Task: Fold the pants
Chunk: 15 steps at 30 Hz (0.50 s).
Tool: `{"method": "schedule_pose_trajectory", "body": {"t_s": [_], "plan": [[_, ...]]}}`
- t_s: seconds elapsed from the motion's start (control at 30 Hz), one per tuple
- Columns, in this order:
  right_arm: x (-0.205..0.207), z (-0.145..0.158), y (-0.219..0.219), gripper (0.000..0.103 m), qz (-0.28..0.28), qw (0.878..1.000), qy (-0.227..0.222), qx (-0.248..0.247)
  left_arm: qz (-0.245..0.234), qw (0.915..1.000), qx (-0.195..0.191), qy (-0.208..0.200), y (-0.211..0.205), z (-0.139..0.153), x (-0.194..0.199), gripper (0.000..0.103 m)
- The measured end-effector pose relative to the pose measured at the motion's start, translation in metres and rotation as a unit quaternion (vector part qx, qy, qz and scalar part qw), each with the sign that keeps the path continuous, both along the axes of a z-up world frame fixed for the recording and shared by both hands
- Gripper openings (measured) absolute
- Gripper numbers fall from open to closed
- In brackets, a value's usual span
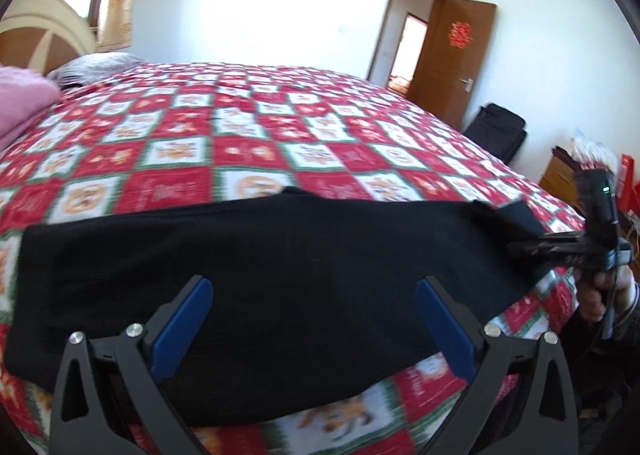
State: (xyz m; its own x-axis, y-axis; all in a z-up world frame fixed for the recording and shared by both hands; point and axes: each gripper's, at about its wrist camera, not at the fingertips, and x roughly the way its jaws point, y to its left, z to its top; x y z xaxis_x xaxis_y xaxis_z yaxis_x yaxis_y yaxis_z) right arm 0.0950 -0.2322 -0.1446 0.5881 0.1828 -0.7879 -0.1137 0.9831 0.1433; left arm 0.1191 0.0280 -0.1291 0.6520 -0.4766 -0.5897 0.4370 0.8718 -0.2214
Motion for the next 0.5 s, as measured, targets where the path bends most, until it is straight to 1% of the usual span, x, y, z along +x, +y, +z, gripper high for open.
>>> {"method": "schedule_pose_trajectory", "body": {"t_s": [0.07,0.13,0.17,0.2,0.23,0.3,0.4,0.5], "plan": [[0.000,-0.007,0.002,0.020,0.014,1.000,0.015,0.000,-0.019,0.9998,0.000,0.000,-0.017,0.002,0.000,0.103],[-0.005,-0.005,0.001,0.041,0.030,0.999,0.017,0.027,-0.044,0.9990,-0.004,0.003,-0.038,0.005,0.002,0.103],[-0.009,-0.002,0.000,0.043,0.049,0.997,0.020,0.058,-0.053,0.9986,-0.005,0.004,-0.046,0.006,0.002,0.103],[-0.015,0.000,-0.002,0.043,0.060,0.995,0.017,0.076,-0.067,0.9977,-0.008,0.007,-0.058,0.008,0.002,0.103],[-0.020,0.003,-0.003,0.043,0.068,0.994,0.012,0.086,-0.076,0.9970,-0.010,0.009,-0.066,0.009,0.003,0.103],[-0.032,0.007,-0.009,0.043,0.072,0.994,-0.001,0.087,-0.099,0.9949,-0.008,0.011,-0.087,0.011,0.003,0.103],[-0.042,0.006,-0.030,0.043,0.043,0.994,-0.014,0.099,-0.127,0.9917,-0.003,0.019,-0.117,0.012,0.003,0.103],[-0.043,0.001,-0.047,0.043,0.002,0.993,-0.018,0.118,-0.129,0.9915,0.010,0.015,-0.138,0.014,0.004,0.103]]}}
